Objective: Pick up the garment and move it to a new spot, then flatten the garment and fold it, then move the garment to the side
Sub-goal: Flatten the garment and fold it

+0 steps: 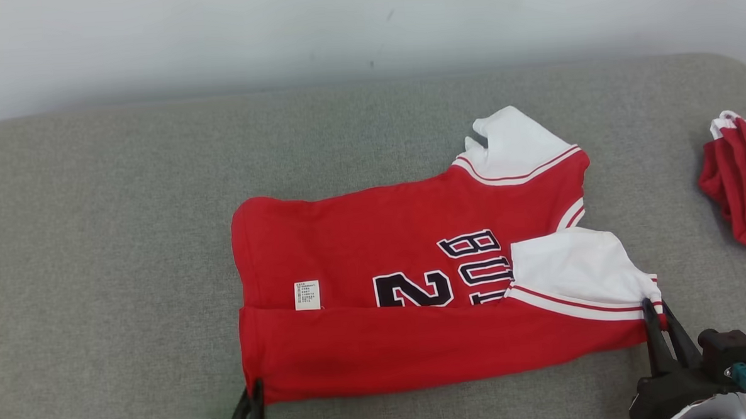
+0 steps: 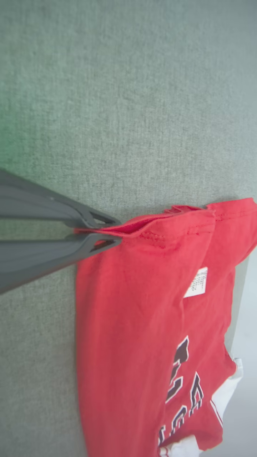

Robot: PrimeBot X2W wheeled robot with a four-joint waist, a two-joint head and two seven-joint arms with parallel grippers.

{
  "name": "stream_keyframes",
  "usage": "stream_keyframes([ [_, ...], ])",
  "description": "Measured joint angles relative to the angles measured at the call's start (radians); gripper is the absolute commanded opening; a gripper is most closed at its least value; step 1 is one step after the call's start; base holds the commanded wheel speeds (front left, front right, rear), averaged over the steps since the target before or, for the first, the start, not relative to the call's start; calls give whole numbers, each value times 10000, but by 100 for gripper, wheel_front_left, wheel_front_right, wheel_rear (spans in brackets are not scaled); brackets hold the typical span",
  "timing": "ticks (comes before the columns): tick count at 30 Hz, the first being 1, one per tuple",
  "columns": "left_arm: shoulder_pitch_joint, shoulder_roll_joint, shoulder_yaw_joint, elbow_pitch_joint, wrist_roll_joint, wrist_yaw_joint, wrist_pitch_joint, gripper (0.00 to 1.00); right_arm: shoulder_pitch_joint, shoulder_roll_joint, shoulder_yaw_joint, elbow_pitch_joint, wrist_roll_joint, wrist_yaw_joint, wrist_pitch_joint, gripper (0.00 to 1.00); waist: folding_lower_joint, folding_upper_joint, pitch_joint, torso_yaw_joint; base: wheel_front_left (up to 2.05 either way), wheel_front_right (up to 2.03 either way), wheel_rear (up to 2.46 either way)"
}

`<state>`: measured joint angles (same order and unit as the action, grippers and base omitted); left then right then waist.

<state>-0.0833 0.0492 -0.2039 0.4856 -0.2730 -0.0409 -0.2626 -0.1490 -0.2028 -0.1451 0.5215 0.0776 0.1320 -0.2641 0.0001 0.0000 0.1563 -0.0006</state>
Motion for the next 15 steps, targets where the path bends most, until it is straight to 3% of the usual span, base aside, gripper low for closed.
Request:
stream_keyframes([
  [15,1526,-15,1170,-134,807,58,0,0,1103,380,142,117,-245,0,0,0,-2,-1,-1409,-166,0,0,0],
])
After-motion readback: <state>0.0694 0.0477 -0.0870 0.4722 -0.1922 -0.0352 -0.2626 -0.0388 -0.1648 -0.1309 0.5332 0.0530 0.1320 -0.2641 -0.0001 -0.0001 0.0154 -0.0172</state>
